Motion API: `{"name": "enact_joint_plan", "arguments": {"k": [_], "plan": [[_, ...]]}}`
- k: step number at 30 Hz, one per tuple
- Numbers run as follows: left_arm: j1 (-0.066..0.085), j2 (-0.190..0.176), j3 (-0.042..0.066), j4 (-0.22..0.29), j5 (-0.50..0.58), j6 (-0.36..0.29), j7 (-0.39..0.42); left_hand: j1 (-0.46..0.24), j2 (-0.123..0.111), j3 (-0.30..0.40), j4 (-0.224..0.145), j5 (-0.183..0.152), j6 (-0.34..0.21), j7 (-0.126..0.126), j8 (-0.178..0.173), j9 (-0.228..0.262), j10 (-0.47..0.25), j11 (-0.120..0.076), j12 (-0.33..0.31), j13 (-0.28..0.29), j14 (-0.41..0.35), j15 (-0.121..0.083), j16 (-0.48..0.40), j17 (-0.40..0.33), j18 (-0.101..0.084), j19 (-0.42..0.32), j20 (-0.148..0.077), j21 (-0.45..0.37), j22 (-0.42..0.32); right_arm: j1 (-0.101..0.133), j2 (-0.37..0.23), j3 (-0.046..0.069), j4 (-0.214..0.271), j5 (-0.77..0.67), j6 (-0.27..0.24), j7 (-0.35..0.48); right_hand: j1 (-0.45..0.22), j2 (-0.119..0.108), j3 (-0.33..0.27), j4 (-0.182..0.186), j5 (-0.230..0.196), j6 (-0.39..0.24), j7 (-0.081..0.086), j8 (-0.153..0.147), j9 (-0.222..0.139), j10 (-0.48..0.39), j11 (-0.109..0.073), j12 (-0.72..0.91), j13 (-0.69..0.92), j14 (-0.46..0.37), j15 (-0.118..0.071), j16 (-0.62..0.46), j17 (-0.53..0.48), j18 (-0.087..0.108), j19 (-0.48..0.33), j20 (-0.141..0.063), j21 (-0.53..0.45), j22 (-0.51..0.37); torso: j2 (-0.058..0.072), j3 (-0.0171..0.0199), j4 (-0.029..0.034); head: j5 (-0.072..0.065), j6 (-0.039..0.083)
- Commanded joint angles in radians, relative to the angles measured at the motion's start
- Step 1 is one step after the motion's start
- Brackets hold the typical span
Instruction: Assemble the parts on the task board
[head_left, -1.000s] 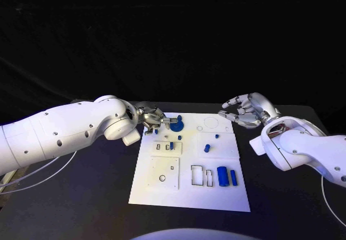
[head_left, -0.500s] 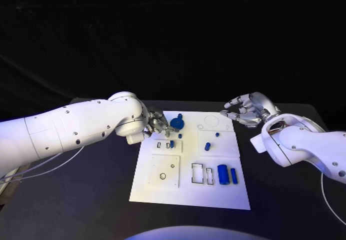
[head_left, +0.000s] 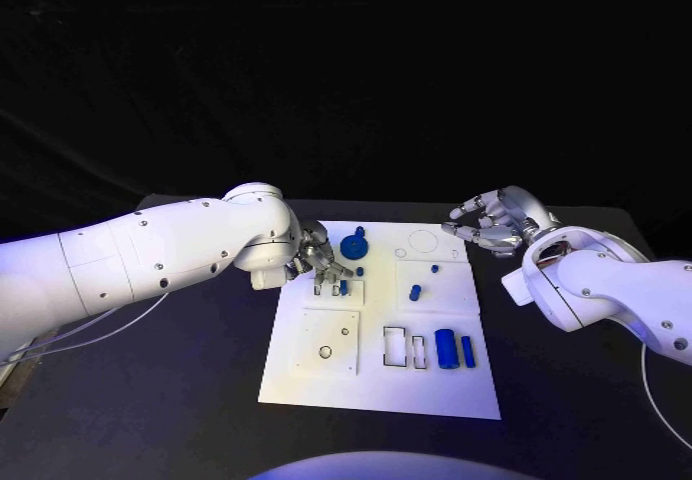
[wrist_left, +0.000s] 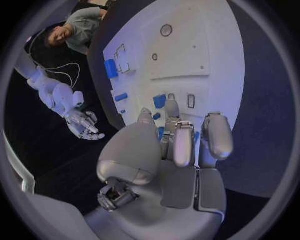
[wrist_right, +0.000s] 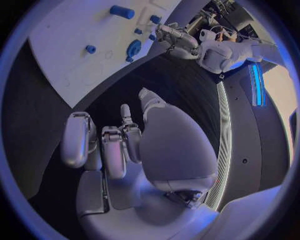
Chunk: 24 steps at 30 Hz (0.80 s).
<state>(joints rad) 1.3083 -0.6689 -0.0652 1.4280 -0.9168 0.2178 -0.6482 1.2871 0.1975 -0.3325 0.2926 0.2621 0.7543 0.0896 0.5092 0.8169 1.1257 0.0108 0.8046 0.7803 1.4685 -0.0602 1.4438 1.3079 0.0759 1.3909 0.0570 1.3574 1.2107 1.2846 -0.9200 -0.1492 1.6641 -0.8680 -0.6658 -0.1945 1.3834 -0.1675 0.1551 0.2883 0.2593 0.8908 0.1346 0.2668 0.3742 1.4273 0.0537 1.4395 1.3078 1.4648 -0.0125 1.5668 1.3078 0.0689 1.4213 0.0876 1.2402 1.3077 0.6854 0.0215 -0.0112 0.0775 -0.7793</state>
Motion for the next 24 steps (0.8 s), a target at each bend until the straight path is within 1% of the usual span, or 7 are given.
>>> {"name": "enact_joint_plan", "arguments": {"k": [1, 3, 8, 15, 18, 23, 24], "plan": [[0.001, 0.005, 0.000, 0.003, 0.013, 0.066, -0.025, 0.017, 0.017, -0.005, -0.001, 0.003, -0.013, 0.001, -0.005, -0.007, -0.012, 0.001, -0.006, -0.011, 0.049, 0.006, -0.023, 0.068, 0.004, -0.001, -0.001, -0.010, -0.024, 0.000, 0.002, 0.000, -0.002, -0.008, 0.024, -0.014, -0.006, -0.008, 0.004, -0.001, 0.007, -0.007, 0.000, 0.004, 0.001, -0.006, 0.001, -0.007, 0.077, 0.098, -0.003, -0.007, 0.233, 0.012, -0.007, 0.002, -0.007, 0.046, 0.001, -0.0011, -0.0004, -0.001, -0.001], [0.001, 0.007, 0.000, 0.003, 0.016, 0.075, -0.027, 0.019, 0.024, -0.007, 0.000, -0.006, -0.015, 0.001, -0.005, -0.009, -0.014, 0.001, -0.005, -0.014, 0.048, 0.006, -0.026, 0.067, 0.007, -0.005, -0.001, -0.019, -0.038, 0.000, 0.002, 0.000, -0.003, -0.008, 0.025, -0.015, -0.006, -0.008, 0.004, -0.001, 0.007, -0.007, 0.000, 0.004, 0.001, -0.006, 0.001, -0.007, 0.077, 0.098, -0.003, -0.007, 0.233, 0.012, -0.007, 0.002, -0.007, 0.046, 0.000, -0.0012, -0.0009, -0.002, -0.002], [0.002, 0.013, 0.000, -0.006, 0.019, 0.082, -0.031, 0.019, 0.028, -0.008, 0.000, -0.010, -0.013, 0.001, -0.003, -0.010, -0.012, 0.001, -0.004, -0.016, 0.057, 0.006, -0.004, 0.096, 0.004, 0.005, -0.001, -0.010, -0.023, 0.000, 0.002, 0.000, -0.005, -0.010, 0.029, -0.019, -0.006, -0.008, 0.004, -0.001, 0.007, -0.007, 0.000, 0.004, 0.001, -0.006, 0.001, -0.007, 0.077, 0.098, -0.003, -0.007, 0.233, 0.012, -0.007, 0.002, -0.007, 0.046, 0.000, -0.0009, 0.0002, -0.004, -0.005], [0.002, 0.022, 0.000, -0.014, 0.020, 0.086, -0.033, 0.024, 0.036, -0.014, -0.001, 0.007, 0.000, -0.004, 0.010, -0.010, -0.007, -0.003, 0.006, -0.020, 0.063, 0.004, 0.010, 0.114, 0.001, 0.018, -0.003, 0.002, -0.004, 0.000, 0.003, 0.000, -0.008, -0.011, 0.037, -0.024, -0.009, -0.008, 0.005, 0.001, 0.008, -0.006, 0.000, 0.005, 0.002, -0.005, 0.001, -0.006, 0.077, 0.098, -0.003, -0.006, 0.233, 0.012, -0.007, 0.002, -0.007, 0.046, 0.001, -0.0018, -0.0009, -0.007, -0.007], [0.002, 0.024, 0.000, -0.015, 0.020, 0.086, -0.033, 0.031, 0.039, -0.020, -0.001, 0.028, 0.013, -0.009, 0.030, -0.004, 0.008, -0.007, 0.035, -0.001, 0.068, 0.000, 0.020, 0.127, -0.003, 0.027, -0.006, 0.014, 0.016, 0.000, 0.004, 0.000, -0.009, -0.011, 0.039, -0.026, -0.011, -0.008, 0.005, 0.001, 0.008, -0.006, 0.000, 0.006, 0.003, -0.006, 0.001, -0.007, 0.077, 0.098, -0.003, -0.007, 0.232, 0.012, -0.007, 0.002, -0.007, 0.046, 0.001, -0.0009, -0.0012, -0.007, -0.009], [0.002, 0.025, 0.001, -0.014, 0.023, 0.079, -0.032, 0.032, 0.043, -0.037, 0.000, 0.039, 0.026, -0.021, 0.086, 0.029, 0.021, -0.016, 0.075, 0.021, 0.069, -0.007, 0.024, 0.135, -0.005, 0.032, -0.013, 0.020, 0.029, 0.000, 0.005, 0.000, -0.011, -0.011, 0.041, -0.028, -0.014, -0.007, 0.005, 0.001, 0.008, -0.005, 0.000, 0.007, 0.004, -0.005, 0.000, -0.007, 0.077, 0.098, -0.004, -0.007, 0.231, 0.012, -0.007, 0.002, -0.008, 0.045, 0.001, -0.0009, -0.0005, -0.008, -0.010], [0.002, 0.025, 0.001, -0.014, 0.025, 0.076, -0.032, 0.031, 0.043, -0.047, 0.000, 0.065, 0.020, -0.024, 0.102, 0.041, 0.019, -0.019, 0.081, 0.021, 0.070, -0.009, 0.024, 0.136, -0.005, 0.033, -0.015, 0.021, 0.033, 0.000, 0.006, 0.000, -0.011, -0.011, 0.042, -0.029, -0.014, -0.007, 0.005, 0.001, 0.008, -0.005, 0.000, 0.007, 0.004, -0.005, 0.000, -0.007, 0.077, 0.098, -0.004, -0.007, 0.231, 0.012, -0.007, 0.002, -0.008, 0.045, 0.000, -0.0011, -0.0006, -0.008, -0.011]]}}
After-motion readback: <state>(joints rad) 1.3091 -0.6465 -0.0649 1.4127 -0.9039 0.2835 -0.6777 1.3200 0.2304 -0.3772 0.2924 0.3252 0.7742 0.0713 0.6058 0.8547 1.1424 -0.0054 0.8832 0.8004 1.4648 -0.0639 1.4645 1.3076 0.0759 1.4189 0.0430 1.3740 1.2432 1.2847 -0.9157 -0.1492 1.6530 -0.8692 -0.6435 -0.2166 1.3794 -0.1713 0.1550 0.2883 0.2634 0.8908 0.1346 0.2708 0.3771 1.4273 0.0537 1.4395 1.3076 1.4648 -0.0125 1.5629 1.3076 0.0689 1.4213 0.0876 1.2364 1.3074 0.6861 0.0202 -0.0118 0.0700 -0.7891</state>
